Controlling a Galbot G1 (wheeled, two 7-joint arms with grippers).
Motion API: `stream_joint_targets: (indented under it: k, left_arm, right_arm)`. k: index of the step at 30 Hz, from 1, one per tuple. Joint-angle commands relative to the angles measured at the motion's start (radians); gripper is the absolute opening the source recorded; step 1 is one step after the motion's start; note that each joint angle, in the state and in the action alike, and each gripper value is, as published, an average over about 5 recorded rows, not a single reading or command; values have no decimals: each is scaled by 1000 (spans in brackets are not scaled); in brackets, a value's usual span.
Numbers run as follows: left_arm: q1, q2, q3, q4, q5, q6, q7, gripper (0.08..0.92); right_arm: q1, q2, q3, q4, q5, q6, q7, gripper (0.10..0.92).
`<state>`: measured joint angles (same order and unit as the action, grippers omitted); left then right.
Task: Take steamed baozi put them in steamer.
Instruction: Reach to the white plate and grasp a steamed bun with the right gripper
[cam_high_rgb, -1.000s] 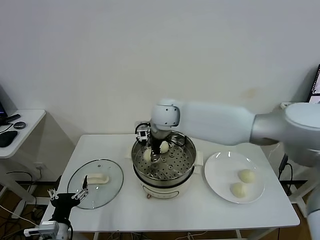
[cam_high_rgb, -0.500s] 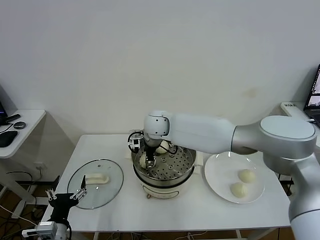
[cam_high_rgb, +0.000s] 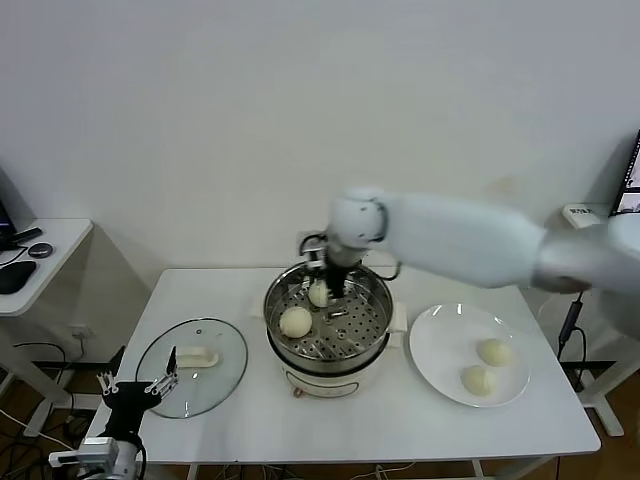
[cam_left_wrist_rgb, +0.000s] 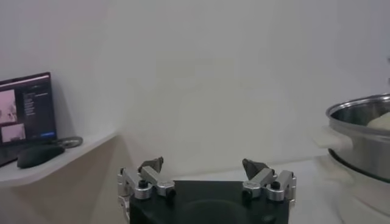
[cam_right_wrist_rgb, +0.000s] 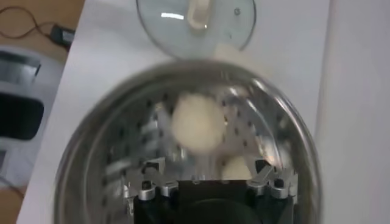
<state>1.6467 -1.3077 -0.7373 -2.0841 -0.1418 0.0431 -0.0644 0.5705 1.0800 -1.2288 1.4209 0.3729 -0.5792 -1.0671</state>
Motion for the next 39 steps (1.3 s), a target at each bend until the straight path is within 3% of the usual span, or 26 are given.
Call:
stream_joint_targets:
  k: [1,7,14,22,39]
  left_arm:
    - [-8,13,20,13,2,1,2,823]
    - [-11,17,33,22,5,1,3,823]
    - [-4,16,31,17,9,5,8,823]
    - [11,8,20,5,20,9,11,823]
    - [38,-8,6,-4,34,5,11,823]
  right_arm:
    - [73,-473,43,219,-199,247,-257,823]
    - [-101,-665,131,248,-348,348,-269,823]
    - [-475,-745,379,182,-494,423,-226,823]
    - [-711,-683,535,70,-561,440,-160,823]
    - [-776,-561,553,-28,-604,419,-125,823]
